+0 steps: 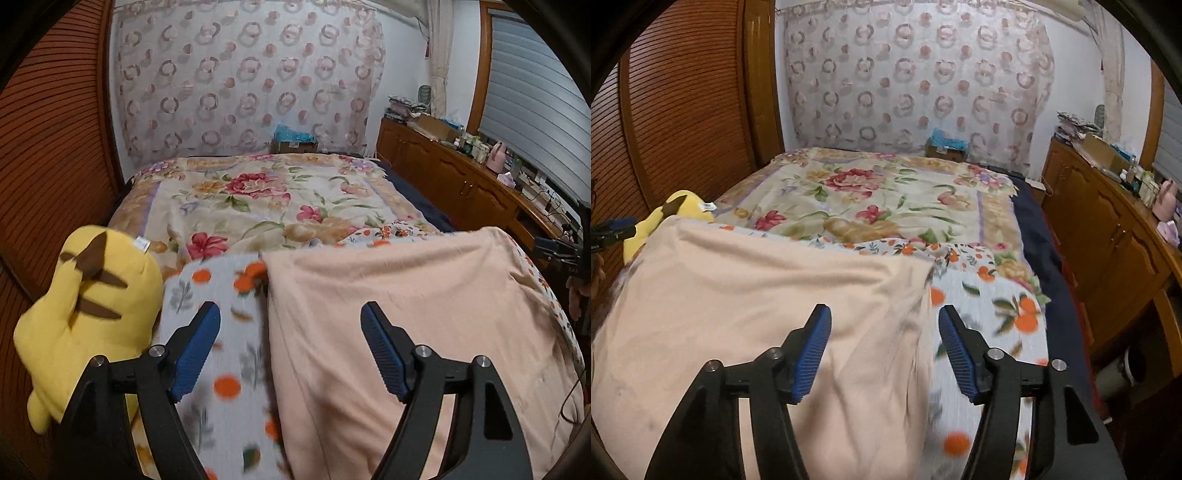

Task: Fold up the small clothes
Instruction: 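Open both tools and release the shirt onto the sheet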

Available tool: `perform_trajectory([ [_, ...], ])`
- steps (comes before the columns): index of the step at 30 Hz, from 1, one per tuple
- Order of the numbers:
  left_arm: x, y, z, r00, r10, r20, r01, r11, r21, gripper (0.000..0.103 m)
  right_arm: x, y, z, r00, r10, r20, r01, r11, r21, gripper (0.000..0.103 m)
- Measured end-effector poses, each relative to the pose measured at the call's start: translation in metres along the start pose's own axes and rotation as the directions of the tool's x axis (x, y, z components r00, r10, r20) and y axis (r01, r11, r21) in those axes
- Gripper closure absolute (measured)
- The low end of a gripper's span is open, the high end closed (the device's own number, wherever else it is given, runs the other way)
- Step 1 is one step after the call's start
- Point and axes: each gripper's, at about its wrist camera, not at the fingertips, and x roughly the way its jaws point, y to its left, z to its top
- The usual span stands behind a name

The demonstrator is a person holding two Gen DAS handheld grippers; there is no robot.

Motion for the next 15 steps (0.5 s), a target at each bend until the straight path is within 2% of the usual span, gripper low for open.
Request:
perform_trajectory([
  [5,-0.015,-0.001,-0.029,0.999,-0.012,-0.039,0.011,0.999,-0.039,0.024,-0.028,-0.005,-0.032,0.999,-0.009,-0.04,0.011,0.999,0.05,0.04],
  [10,-0.022,-0.008,-0.05,0.998,0.009,-0.063,-0.011,1.0,-0.025,0.024,-0.056,-0.007,-0.062,0.996,-0.01,-0.09,0.016,0.997,0.07,0.04],
  [15,-0.031,-0.01,-0.063,0.997,0.017,-0.073,-0.019,0.999,-0.032,0.024,-0.071,-0.003,-0.075,0.992,0.046,-0.117,-0.035,0.995,0.096,0.045],
])
